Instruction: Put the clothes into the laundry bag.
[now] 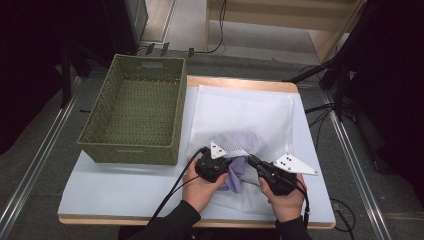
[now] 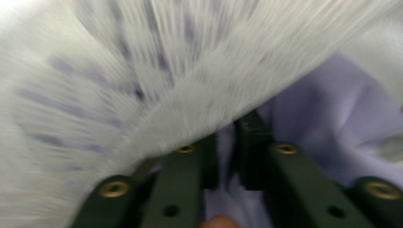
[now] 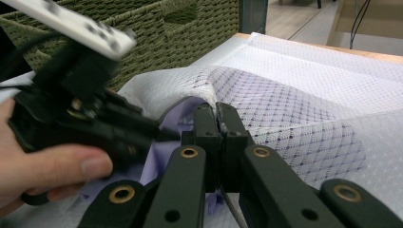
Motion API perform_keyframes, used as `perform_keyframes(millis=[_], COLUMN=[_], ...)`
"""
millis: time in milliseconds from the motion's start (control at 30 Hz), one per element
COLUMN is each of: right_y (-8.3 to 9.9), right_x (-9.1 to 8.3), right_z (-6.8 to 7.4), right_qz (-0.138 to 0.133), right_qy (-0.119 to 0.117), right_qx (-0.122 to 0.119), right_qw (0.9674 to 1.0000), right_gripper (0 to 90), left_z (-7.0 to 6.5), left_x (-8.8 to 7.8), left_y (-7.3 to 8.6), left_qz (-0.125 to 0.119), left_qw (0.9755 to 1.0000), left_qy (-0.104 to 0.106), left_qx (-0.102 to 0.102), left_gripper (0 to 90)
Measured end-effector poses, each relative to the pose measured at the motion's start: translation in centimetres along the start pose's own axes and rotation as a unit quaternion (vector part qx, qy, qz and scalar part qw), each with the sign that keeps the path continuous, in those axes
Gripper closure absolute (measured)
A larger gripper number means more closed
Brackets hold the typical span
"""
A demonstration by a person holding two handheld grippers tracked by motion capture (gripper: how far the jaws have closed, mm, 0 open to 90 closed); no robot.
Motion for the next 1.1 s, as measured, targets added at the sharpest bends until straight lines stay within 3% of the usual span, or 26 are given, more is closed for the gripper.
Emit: perform_keyframes(millis=[100, 133, 167, 400, 433, 533, 667, 733, 767, 800, 867, 1000, 1100], right_y=[0.1, 0.1, 0.1, 0.1, 0.1, 0.2, 0.2, 0.2, 0.2, 0.2, 0.2, 0.2, -0.1], right_x=[0.0, 0.0, 0.0, 0.0, 0.0, 0.2, 0.3, 0.3, 0.3, 0.3, 0.3, 0.2, 0.0], right_z=[-0.2, -0.2, -0.3, -0.2, -0.2, -0.1, 0.0, 0.0, 0.0, 0.0, 0.0, 0.1, 0.2], right_qz=[0.001, 0.000, 0.000, 0.002, 0.002, 0.005, 0.005, 0.006, 0.006, 0.005, 0.007, 0.005, 0.001], right_qy=[0.001, 0.001, 0.001, 0.003, 0.003, 0.003, 0.003, 0.003, 0.003, 0.002, 0.002, -0.001, -0.003], right_qx=[0.003, 0.005, 0.005, 0.004, 0.004, 0.004, 0.000, 0.001, 0.001, 0.000, 0.002, 0.001, 0.000], right_qw=[1.0000, 1.0000, 1.0000, 1.0000, 1.0000, 1.0000, 1.0000, 1.0000, 1.0000, 1.0000, 1.0000, 1.0000, 1.0000], right_gripper=[89.9, 89.9, 89.8, 89.9, 89.9, 89.9, 89.9, 89.9, 89.9, 89.9, 89.9, 89.9, 89.9], left_z=[-0.2, -0.3, -0.3, 0.2, 0.2, -0.4, -1.6, -2.1, -2.2, -2.3, -2.3, -2.8, -3.1], left_x=[-0.6, -1.6, -1.6, -6.3, -6.3, -6.1, -4.2, -3.5, -3.4, -3.3, -3.1, -2.6, -2.4], left_y=[0.2, 0.1, 0.1, 0.7, 0.7, 1.9, 3.2, 3.3, 3.3, 3.1, 2.5, 1.1, -0.3], left_qz=[-0.007, -0.018, -0.018, -0.048, -0.048, -0.014, 0.031, 0.045, 0.052, 0.053, 0.052, 0.025, -0.027], left_qw=[0.9997, 0.9989, 0.9989, 0.9969, 0.9969, 0.9968, 0.9957, 0.9954, 0.9946, 0.9947, 0.9950, 0.9957, 0.9969], left_qy=[0.024, 0.043, 0.043, 0.060, 0.060, 0.074, 0.072, 0.047, 0.037, 0.030, 0.038, 0.049, 0.052], left_qx=[0.008, 0.010, 0.010, 0.012, 0.012, 0.029, 0.050, 0.071, 0.081, 0.082, 0.076, 0.074, 0.053], left_gripper=[61.6, 53.7, 51.0, 43.3, 42.4, 38.7, 36.2, 49.5, 49.5, 57.0, 77.4, 85.2, 85.8])
Point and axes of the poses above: each handheld gripper's, and its own axes: x roughly forward along the jaws, y roughly out of its underside, z roughly to its left, the point moved 4 cm from there along x, roughly forward along the jaws, and after that the axes turned 8 degrees about x, right-handed, at the moved point
